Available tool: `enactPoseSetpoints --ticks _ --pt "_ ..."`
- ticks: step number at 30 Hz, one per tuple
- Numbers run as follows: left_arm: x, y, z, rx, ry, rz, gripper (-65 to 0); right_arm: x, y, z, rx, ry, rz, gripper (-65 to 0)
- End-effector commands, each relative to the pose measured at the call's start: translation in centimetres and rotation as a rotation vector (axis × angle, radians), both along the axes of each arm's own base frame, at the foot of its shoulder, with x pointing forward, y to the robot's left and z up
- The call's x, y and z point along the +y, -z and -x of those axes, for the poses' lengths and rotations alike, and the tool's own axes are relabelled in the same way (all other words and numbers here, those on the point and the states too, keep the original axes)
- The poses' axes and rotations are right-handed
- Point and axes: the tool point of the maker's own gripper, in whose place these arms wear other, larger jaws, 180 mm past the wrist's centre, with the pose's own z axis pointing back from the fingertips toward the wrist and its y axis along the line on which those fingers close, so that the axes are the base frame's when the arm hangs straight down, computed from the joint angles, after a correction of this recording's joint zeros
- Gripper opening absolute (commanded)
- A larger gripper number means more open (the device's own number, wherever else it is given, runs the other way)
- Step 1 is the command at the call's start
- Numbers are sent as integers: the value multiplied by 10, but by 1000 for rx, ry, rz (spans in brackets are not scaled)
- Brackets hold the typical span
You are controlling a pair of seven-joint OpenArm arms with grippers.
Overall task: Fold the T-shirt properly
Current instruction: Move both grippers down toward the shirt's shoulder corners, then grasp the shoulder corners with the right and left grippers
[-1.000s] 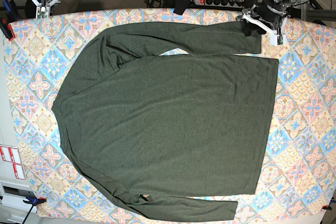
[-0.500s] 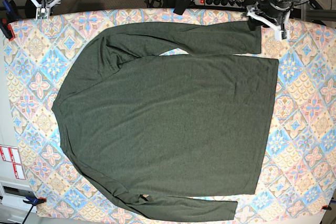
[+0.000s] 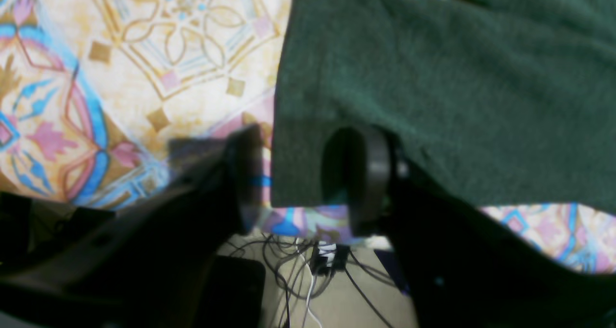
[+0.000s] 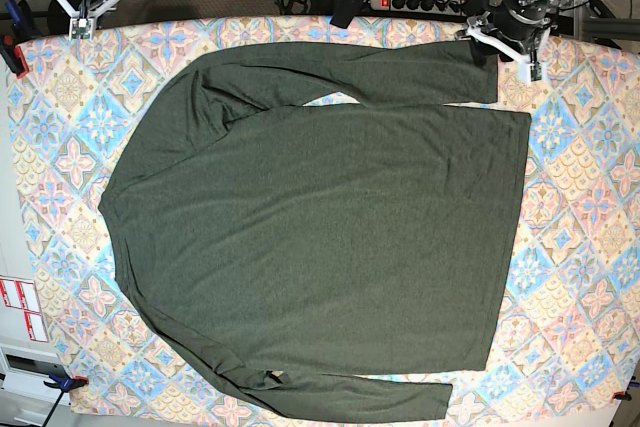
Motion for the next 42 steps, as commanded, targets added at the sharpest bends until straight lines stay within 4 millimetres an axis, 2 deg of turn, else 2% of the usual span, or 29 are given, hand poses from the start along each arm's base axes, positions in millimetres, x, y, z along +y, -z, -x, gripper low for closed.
enactPoseSetpoints --ticks 1,4,6,11,16,21,25,28,30,36,42 --pt "-24 3 14 56 43 73 -440 -3 -8 -3 -23 -8 19 -556" --pt "-37 2 16 58 71 95 -468 -3 -8 -3 -23 -8 19 -556" --pt "-38 2 17 61 73 97 -488 -3 -8 -3 -23 -8 19 -556" --pt "-33 1 14 53 63 89 -650 -3 -9 -5 -28 -11 20 -556" --pt "-14 -3 8 34 26 57 -650 6 -19 -22 -76 -37 13 -555" --pt "0 -5 4 22 -2 35 -650 25 -12 -48 -100 -53 -37 -551" --pt "12 -8 9 25 -26 15 -650 47 -1 -65 -67 -68 -94 -486" --pt "13 -10 12 24 -29 11 -650 62 1 -83 -71 -88 -127 -426" --pt "12 -13 11 17 -25 13 -650 67 1 -92 -76 -92 -138 -408" --pt "11 -14 11 15 -23 14 -650 67 -1 -116 -88 -79 -146 -404" --pt "11 -14 11 15 -22 13 -650 61 13 -134 -60 -44 -158 -403"
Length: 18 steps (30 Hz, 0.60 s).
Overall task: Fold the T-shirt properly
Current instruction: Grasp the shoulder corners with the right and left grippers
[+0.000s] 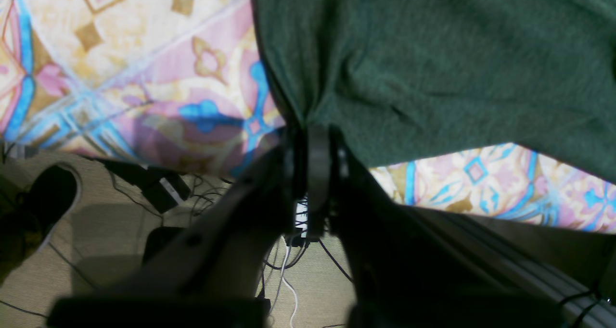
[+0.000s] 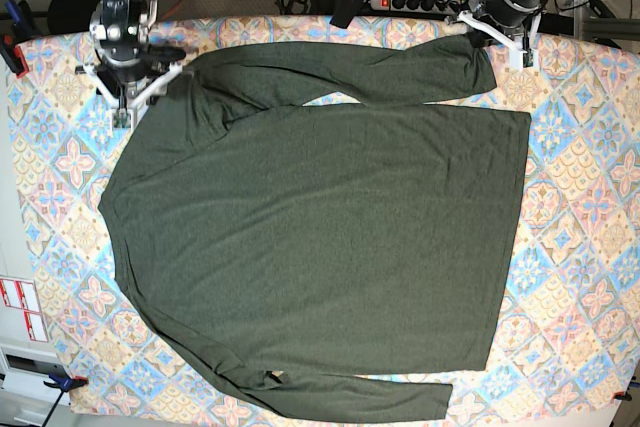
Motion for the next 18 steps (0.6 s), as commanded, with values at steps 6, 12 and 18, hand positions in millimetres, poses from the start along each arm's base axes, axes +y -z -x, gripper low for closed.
enactPoseSetpoints --ticks 6,12,18 --pt "3 -5 -4 -21 6 -9 -650 -9 13 -13 8 25 -1 -403" --pt "4 -5 -4 -21 7 -10 -650 -12 23 -24 18 39 -11 -402" --pt "4 -5 -4 -21 8 -12 -650 -13 27 -39 14 48 -21 -402"
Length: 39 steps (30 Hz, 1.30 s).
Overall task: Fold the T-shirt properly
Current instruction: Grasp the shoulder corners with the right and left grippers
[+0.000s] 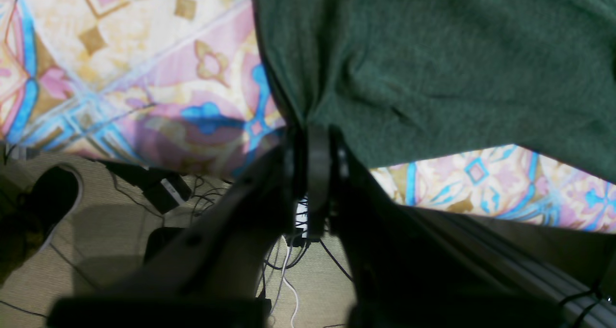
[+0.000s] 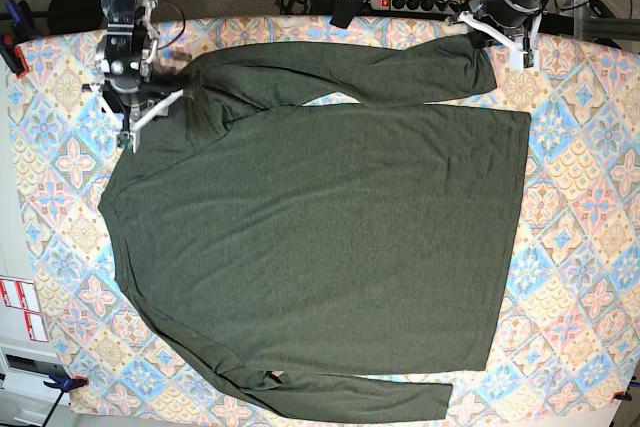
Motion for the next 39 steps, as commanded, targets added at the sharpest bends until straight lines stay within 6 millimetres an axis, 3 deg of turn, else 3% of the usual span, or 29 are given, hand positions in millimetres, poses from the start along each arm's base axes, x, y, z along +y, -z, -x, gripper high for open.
enactPoseSetpoints --ticks 1,6,11,17,26,29,34,39 --pt "3 -5 -4 -22 5 -10 -650 -5 -6 -10 -31 2 12 -402" --pt "3 -5 -3 -20 5 -10 -650 -4 7 -15 -8 21 -18 -402" --pt "3 -5 -3 -20 5 -10 -650 17 11 -34 -68 125 -262 -402" --pt "3 -5 -3 -20 6 -11 -650 11 26 -22 -79 320 -474 -404" --pt "3 -5 -3 -20 6 -11 -650 30 21 -25 -92 170 -527 -431" --pt "3 -5 -3 -20 6 -11 -650 27 22 -19 -91 176 -519 -461" --pt "3 -5 -3 -20 6 -11 -650 -8 5 -16 -155 251 -480 -411" --pt "3 -5 -3 -19 7 -10 -650 -22 4 -7 -126 259 -458 -383"
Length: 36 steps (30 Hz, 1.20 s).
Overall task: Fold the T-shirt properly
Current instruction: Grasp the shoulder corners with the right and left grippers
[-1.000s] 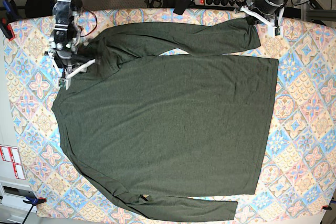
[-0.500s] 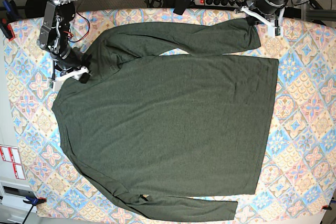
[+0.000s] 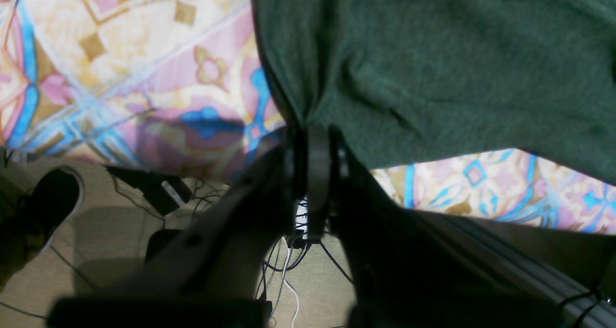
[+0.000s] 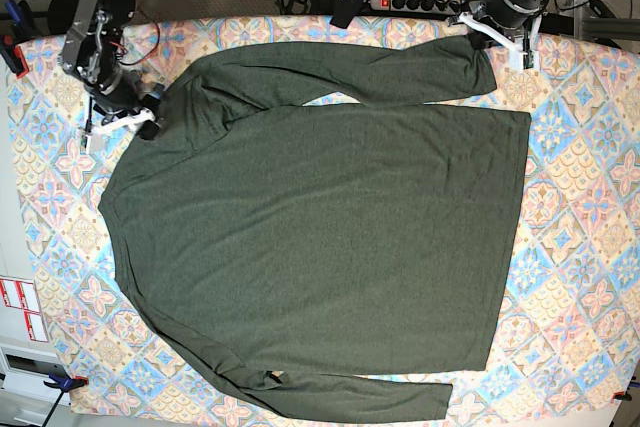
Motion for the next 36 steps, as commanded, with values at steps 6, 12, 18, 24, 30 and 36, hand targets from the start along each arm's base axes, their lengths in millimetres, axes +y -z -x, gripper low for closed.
enactPoseSetpoints --ticks 6,12,18,24,30,36 --pt "2 -5 -2 -17 7 -6 -650 -9 1 4 26 3 30 -383" --pt "2 -5 -2 -17 7 -6 -650 -9 3 6 34 6 25 -383" --pt "2 -5 -2 -17 7 -6 -650 -5 14 15 70 9 2 -383" --pt "2 -5 -2 -17 7 -6 -650 20 19 13 79 -63 -12 -385" --pt "2 -5 -2 -16 7 -6 -650 24 20 12 79 -74 -17 -386" --pt "2 -4 3 -7 6 -7 -650 27 19 11 73 -69 -35 -386"
